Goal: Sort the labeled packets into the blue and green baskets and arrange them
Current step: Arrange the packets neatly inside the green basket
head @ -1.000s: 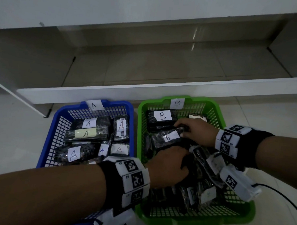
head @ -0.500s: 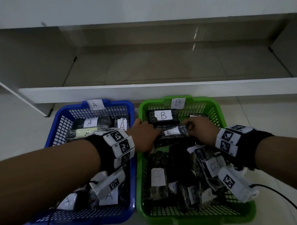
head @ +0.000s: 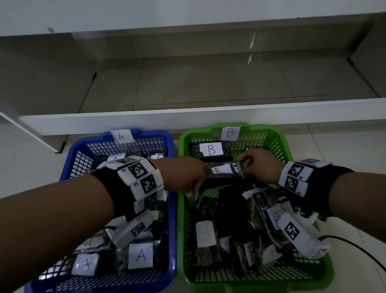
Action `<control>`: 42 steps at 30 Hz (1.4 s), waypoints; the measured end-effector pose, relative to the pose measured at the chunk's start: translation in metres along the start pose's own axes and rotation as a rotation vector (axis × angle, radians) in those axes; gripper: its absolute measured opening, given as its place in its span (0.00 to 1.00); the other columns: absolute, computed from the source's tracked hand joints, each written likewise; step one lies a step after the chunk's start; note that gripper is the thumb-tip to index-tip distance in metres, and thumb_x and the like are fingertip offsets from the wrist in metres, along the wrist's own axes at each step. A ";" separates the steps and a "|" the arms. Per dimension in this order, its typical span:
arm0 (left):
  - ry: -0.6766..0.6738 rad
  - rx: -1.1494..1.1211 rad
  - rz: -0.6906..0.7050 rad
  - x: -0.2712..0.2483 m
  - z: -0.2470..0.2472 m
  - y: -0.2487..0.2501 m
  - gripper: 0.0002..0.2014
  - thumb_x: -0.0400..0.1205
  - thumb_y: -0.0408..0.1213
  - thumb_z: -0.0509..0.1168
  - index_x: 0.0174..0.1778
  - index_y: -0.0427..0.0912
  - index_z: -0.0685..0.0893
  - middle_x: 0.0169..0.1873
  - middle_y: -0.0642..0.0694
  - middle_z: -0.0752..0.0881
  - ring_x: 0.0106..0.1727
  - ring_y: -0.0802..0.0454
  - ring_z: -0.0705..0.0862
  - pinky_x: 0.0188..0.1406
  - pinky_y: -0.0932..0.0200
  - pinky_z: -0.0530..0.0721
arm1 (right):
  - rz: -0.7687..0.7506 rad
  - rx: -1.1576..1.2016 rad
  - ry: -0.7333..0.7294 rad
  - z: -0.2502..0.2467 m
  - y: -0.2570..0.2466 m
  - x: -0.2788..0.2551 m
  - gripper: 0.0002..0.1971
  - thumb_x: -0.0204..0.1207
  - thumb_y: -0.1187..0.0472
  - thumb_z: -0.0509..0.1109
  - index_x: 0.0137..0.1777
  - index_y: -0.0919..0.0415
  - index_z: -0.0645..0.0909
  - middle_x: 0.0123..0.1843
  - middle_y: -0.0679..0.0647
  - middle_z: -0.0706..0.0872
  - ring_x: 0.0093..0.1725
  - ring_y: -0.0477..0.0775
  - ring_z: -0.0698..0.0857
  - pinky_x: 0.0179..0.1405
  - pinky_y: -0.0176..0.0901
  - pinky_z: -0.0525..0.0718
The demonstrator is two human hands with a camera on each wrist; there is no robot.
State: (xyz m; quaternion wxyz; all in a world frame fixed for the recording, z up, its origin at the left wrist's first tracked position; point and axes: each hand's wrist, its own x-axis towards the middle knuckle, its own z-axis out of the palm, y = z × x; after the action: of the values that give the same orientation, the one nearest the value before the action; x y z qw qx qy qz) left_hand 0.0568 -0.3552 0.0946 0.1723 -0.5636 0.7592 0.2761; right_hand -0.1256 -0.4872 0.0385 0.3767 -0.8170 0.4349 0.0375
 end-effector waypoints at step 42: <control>0.486 -0.087 -0.270 0.033 -0.002 -0.046 0.20 0.81 0.45 0.66 0.67 0.44 0.79 0.61 0.43 0.76 0.61 0.46 0.77 0.59 0.51 0.79 | 0.104 -0.518 -0.932 -0.063 -0.034 -0.024 0.21 0.73 0.54 0.75 0.63 0.53 0.72 0.62 0.57 0.81 0.47 0.49 0.83 0.45 0.47 0.84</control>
State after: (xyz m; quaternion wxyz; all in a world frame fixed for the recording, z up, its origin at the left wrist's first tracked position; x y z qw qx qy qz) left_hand 0.0906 -0.3914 0.0674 -0.0041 -0.7161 0.6838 0.1397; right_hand -0.1325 -0.5002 0.1122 0.3134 -0.7574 0.2379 0.5211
